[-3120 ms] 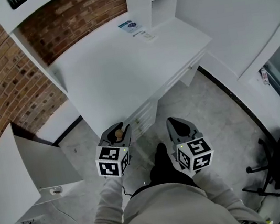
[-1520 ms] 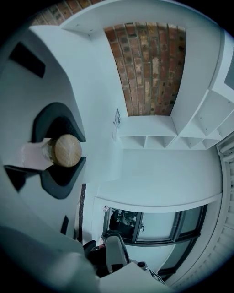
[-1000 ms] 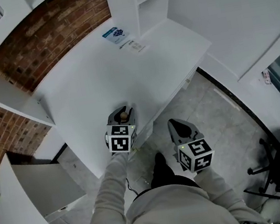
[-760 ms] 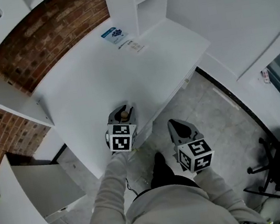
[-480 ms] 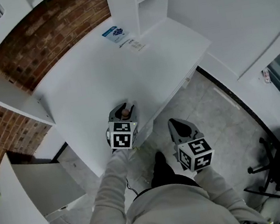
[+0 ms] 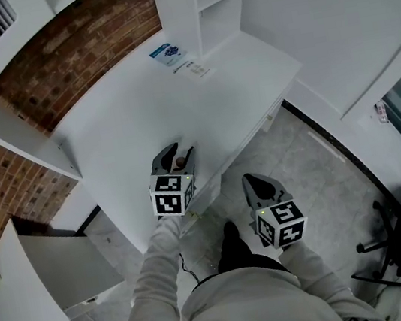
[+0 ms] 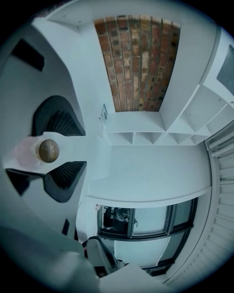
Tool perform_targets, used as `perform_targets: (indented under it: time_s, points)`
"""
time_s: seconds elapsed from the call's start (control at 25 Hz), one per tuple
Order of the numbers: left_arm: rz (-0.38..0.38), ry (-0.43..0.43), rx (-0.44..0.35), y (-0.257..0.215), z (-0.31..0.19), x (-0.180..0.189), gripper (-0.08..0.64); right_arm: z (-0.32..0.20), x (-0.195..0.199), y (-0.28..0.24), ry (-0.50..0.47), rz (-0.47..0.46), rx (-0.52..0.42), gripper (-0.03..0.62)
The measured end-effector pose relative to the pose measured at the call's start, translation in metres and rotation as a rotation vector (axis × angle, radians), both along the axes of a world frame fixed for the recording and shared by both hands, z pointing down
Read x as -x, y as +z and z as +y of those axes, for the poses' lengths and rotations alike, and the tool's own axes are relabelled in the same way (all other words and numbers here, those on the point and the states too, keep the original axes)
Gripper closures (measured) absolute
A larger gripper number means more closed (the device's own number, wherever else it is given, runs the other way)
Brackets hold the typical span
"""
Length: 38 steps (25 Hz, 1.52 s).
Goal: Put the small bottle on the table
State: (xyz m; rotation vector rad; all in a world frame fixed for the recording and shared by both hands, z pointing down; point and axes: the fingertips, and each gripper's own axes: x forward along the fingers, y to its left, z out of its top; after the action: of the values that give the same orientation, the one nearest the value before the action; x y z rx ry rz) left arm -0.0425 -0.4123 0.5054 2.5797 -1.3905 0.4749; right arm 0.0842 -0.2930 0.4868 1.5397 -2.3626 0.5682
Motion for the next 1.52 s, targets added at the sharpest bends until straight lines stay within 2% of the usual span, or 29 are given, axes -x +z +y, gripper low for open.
perform_targets:
  time_s: [0.2, 0.48, 0.8, 1.52]
  points:
    - [0.109, -0.045, -0.004, -0.02, 0.018, 0.021, 0.386, 0.007, 0.006, -0.003, -0.006, -0.003, -0.013, 0.565]
    - [0.174, -0.109, 0.011, -0.027, 0.058, 0.056, 0.436, 0.018, 0.016, -0.007, -0.017, -0.002, -0.029, 0.565]
    - [0.175, -0.154, 0.047, -0.017, 0.11, 0.083, 0.491, 0.035, 0.029, -0.01, -0.033, 0.004, -0.044, 0.565]
    - [0.196, -0.293, 0.023, -0.023, 0.18, 0.138, 0.54, 0.069, 0.058, -0.024, -0.091, -0.001, -0.086, 0.565]
